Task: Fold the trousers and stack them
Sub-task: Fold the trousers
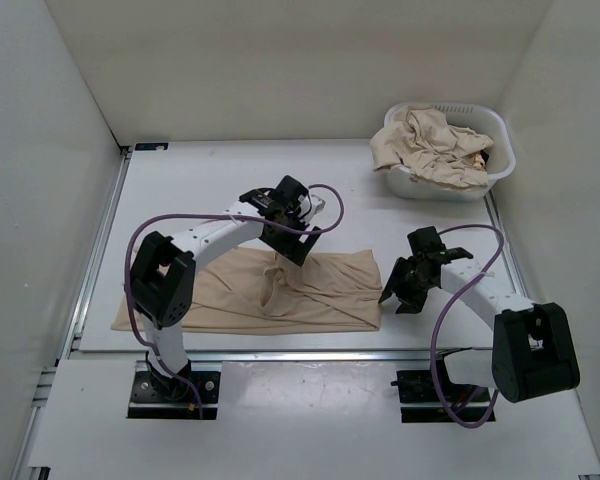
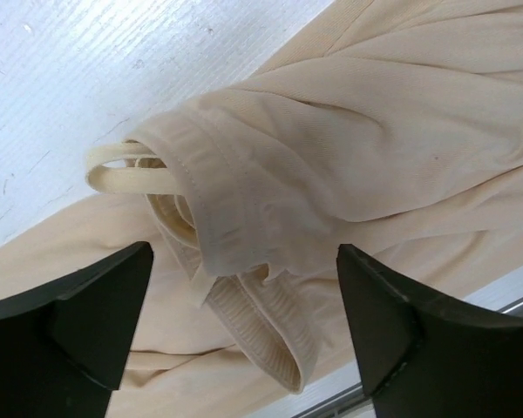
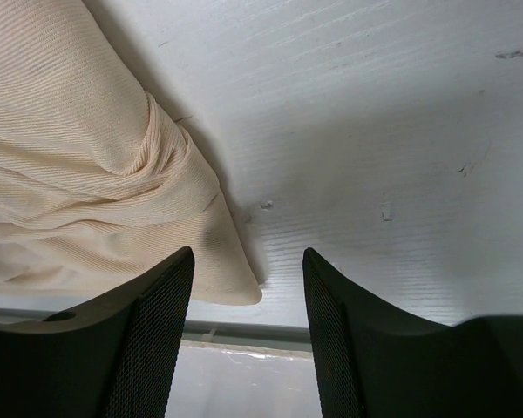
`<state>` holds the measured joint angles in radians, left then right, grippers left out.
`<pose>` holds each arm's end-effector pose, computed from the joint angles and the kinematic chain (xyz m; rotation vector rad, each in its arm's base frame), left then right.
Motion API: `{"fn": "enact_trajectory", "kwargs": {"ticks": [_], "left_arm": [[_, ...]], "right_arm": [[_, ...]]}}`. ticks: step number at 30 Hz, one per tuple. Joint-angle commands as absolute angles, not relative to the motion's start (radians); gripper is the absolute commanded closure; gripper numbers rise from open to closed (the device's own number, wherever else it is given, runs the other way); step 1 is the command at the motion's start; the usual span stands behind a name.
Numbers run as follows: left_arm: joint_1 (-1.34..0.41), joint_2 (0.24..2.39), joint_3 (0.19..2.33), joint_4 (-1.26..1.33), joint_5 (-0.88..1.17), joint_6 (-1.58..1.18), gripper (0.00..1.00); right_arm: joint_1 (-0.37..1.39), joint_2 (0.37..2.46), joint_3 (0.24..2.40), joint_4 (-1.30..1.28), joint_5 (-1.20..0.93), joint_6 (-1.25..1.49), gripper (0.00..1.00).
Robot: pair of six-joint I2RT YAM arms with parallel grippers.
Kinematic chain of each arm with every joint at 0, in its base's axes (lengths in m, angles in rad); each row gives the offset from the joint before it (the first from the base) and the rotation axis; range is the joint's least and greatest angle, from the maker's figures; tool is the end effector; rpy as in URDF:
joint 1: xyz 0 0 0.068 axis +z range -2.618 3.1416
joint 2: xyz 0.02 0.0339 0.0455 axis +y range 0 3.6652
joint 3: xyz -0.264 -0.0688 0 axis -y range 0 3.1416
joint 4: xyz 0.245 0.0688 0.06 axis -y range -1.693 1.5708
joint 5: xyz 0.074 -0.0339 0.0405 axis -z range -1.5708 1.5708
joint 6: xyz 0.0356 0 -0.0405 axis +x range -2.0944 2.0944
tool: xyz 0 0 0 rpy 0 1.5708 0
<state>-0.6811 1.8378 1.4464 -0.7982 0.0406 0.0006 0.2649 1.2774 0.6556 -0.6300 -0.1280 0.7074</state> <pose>0.2941 -0.2402 0.2284 0.9417 2.6224 -0.2327 0.2034 0.0599 0.1685 0.6061 2.8307 0.3816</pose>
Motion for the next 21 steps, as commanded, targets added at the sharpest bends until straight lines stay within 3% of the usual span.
{"fn": "enact_trajectory", "kwargs": {"ticks": [1,8,15,18,21], "left_arm": [[-0.702,1.737,1.476,-0.785,0.053,0.000,0.00],[-0.761,1.618,1.559,-0.910,0.054,0.000,0.00],[-0.749,1.605,1.425,-0.881,0.052,0.000,0.00],[-0.710,1.634,1.416,-0.819,0.110,0.000,0.01],[-0.658,1.693,1.416,-0.769,0.133,0.000,0.20]], "right_arm": [[0.272,1.267,0.649,-0.637,-0.144,0.713,0.42],[0.272,1.279,0.640,-0.627,-0.144,0.713,0.42],[0.272,1.299,0.658,-0.627,-0.144,0.713,0.42],[0.272,1.299,0.667,-0.627,-0.134,0.703,0.47],[0.272,1.299,0.667,-0.637,-0.133,0.703,0.48]]}}
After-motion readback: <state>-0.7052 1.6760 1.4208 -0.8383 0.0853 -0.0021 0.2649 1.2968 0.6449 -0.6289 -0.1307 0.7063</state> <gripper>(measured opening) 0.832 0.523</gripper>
